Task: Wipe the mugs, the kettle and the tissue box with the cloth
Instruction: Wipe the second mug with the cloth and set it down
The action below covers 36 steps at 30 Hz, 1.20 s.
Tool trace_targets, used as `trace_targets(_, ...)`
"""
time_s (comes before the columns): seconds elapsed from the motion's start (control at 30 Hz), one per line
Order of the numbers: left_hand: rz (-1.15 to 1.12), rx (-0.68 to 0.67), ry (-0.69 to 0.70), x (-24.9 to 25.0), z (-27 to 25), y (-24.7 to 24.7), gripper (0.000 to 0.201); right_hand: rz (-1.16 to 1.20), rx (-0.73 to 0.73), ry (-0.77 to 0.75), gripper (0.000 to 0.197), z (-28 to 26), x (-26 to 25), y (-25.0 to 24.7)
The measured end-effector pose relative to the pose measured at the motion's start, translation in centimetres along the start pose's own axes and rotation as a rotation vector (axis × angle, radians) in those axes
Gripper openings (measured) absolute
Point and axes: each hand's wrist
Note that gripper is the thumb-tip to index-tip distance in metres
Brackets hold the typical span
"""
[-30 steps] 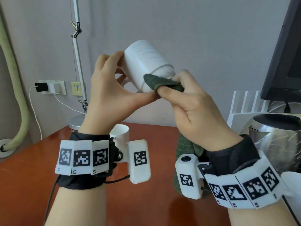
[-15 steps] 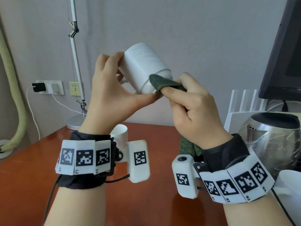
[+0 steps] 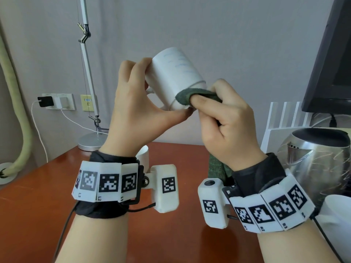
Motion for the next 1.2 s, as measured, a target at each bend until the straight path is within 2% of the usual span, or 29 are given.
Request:
trace_targets(0.23,-0.068,0.031,-0.057,0.1,0.1,-0.4,0.092,0.012,0.131,0.111,0.033,-0.5,1.6,-0.1)
trace_targets(0.47,-0.219,0.037,-0.200,0.3,0.0,-0.5,0.087,0.096,0.077,0.032,0.028,-0.6,1.0,0.5)
trace_targets(0.63,-0.384,0.033,-0.288,0.5,-0.1,-0.5,0.079,0.129,0.150,0.134,0.026,-0.9,2.3,-0.1)
trace_targets(0.8,-0.377,0.006,-0.280,0.2,-0.1,-0.5,0.081,0.245,0.136,0.141,0.025,-0.4,1.5,0.1)
trace_targets(0.97,-0.260,-0.023,-0.156,0.2,-0.2,-0.8,0.080,0.248,0.091,0.094,0.024,-0.3,1.0,0.1)
trace_targets(1.07,-0.193,-0.023,-0.087,0.1,-0.3,-0.6,0.086,0.211,0.058,0.069,0.026,-0.3,0.9,0.2)
trace_targets(1.13,-0.190,-0.018,-0.087,-0.1,-0.3,-0.7,0.085,0.269,0.061,0.095,0.026,-0.3,1.1,0.1)
trace_targets(1.2,-0.237,-0.039,-0.116,-0.3,-0.2,-0.9,0.082,0.419,0.085,0.200,0.024,-0.4,1.3,-0.1)
Point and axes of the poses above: each hand's wrist, its own z-axis towards the middle knuckle, its own y-axis out of the palm, x = y × z, and after that the axes turned 5 degrees about -y, right-handed
